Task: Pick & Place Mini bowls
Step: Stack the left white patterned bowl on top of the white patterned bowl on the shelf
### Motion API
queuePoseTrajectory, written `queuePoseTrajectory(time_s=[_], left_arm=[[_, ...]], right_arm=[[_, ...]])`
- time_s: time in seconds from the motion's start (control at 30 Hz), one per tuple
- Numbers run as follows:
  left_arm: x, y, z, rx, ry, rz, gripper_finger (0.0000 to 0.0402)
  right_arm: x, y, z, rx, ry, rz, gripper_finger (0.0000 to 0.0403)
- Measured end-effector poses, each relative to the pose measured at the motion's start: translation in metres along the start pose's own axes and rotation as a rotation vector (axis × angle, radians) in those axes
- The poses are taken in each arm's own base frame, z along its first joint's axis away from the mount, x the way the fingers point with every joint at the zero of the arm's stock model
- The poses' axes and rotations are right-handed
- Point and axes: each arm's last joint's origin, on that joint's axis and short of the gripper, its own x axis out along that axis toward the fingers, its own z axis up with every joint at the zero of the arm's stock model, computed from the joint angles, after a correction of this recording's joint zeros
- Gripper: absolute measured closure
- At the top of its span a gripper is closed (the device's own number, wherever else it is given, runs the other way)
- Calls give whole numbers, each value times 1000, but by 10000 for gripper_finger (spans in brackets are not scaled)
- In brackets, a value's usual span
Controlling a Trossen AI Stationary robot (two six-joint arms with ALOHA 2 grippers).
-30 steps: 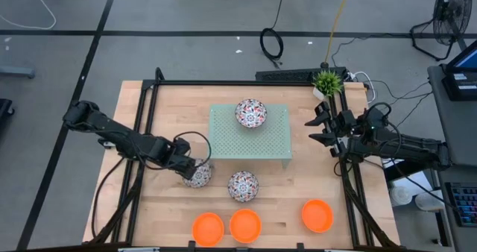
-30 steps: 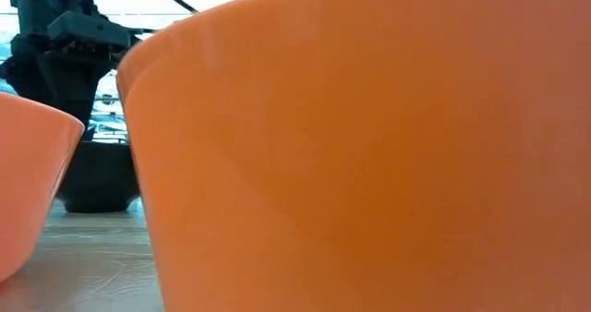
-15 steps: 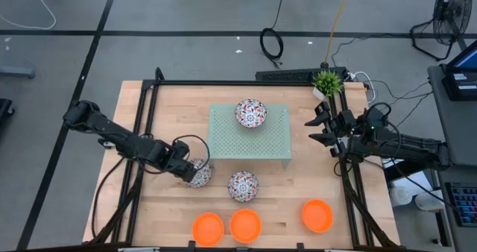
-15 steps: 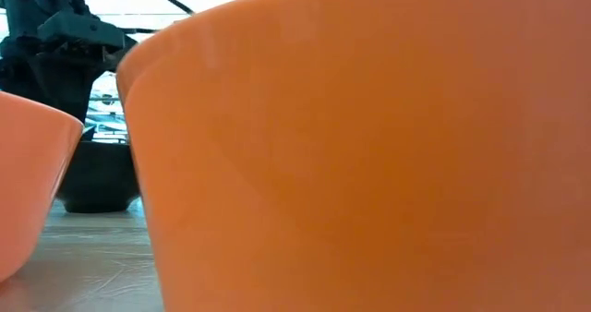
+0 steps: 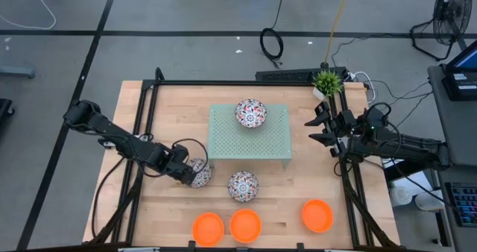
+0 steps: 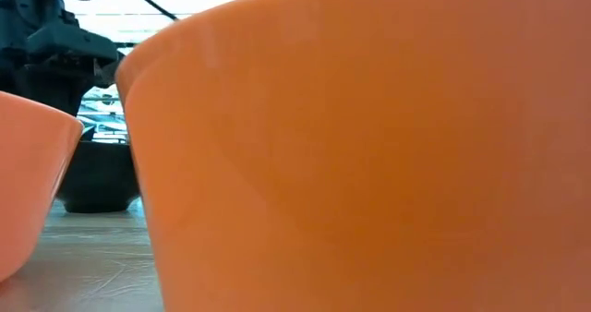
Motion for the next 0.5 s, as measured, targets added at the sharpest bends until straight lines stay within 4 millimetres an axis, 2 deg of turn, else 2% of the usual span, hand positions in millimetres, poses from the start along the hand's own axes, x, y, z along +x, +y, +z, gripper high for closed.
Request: queuePoseTrajectory(time_s=[0.2, 0.5], left_arm=[[-1, -10, -8, 151, 54, -110, 133], [0, -11, -15, 176, 56, -101, 133]], right_arm=[[0, 0, 0, 0, 0, 0, 232], [0, 0, 0, 1, 2, -1, 232]])
